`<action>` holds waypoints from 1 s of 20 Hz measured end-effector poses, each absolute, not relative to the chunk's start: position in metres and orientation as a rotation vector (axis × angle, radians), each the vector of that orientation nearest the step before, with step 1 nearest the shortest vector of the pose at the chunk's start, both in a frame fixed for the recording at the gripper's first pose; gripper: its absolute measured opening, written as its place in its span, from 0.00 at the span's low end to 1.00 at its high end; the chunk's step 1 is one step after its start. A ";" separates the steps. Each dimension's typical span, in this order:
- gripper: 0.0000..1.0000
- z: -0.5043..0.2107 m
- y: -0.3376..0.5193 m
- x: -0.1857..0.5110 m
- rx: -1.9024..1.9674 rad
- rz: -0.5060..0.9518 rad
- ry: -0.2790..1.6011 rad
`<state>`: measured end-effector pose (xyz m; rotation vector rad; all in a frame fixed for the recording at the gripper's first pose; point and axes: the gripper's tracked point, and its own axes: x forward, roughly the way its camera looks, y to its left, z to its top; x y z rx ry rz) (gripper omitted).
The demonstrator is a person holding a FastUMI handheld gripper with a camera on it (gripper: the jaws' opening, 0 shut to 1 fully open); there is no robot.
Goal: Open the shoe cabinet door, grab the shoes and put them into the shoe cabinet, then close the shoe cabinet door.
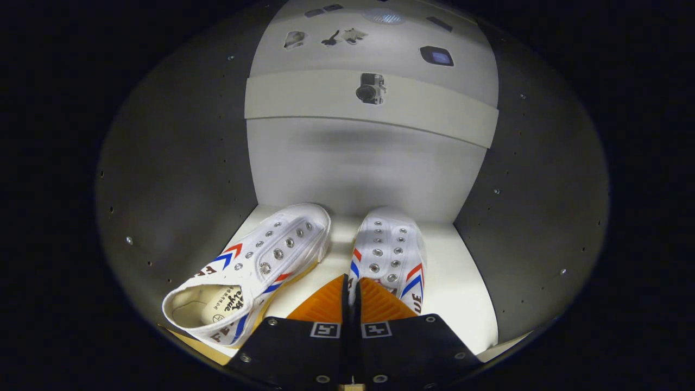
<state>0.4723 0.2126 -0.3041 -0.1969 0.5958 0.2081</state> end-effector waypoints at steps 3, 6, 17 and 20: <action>0.09 -0.300 0.202 0.469 -0.185 0.166 0.580; 0.26 -0.290 0.196 0.452 -0.180 0.152 0.561; 0.92 -0.161 0.170 0.324 -0.104 0.117 0.318; 0.93 -0.137 0.155 0.274 -0.072 0.101 0.274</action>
